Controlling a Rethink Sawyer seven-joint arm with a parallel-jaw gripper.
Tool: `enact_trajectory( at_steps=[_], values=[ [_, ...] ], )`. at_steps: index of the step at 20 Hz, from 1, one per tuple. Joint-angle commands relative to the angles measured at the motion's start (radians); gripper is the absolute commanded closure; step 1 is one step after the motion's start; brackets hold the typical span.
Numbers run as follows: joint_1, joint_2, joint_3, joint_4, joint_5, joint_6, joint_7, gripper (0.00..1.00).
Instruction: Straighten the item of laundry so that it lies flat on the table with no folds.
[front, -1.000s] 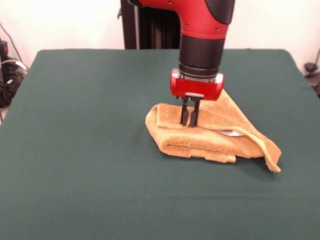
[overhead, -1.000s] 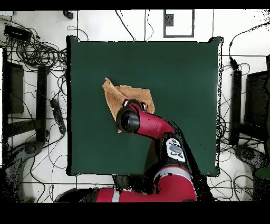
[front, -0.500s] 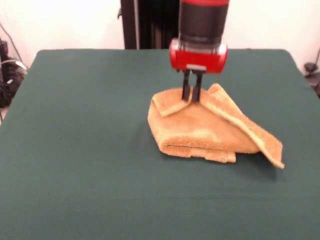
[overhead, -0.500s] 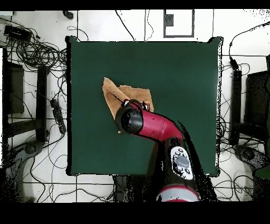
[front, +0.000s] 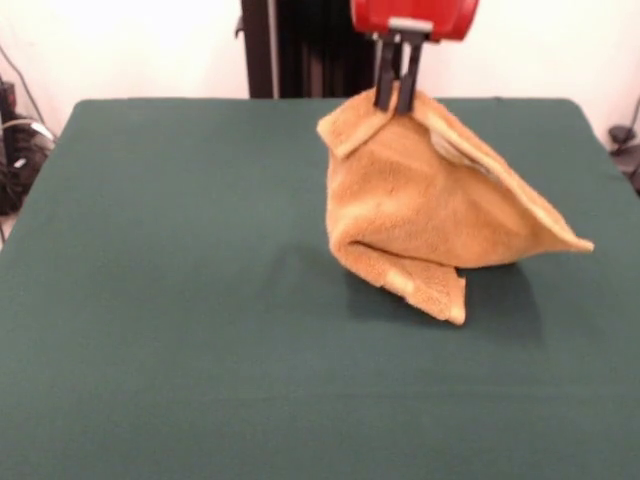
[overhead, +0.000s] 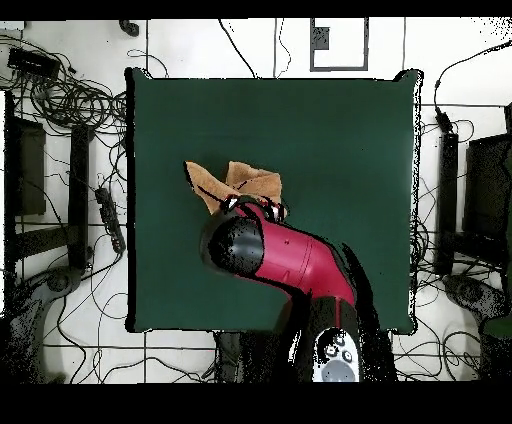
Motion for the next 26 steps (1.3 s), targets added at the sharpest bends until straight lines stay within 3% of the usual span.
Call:
enact_trajectory(
  at_steps=[1,8,17,26],
  values=[
    [0.063,-0.05,-0.011,0.098,0.063,0.16,0.296,1.0],
    [0.135,-0.083,-0.079,0.087,0.087,0.222,0.346,1.0],
    [0.206,-0.2,-0.175,0.088,0.068,0.382,0.365,1.0],
    [0.21,-0.22,-0.179,0.11,0.067,0.383,0.365,1.0]
  ],
)
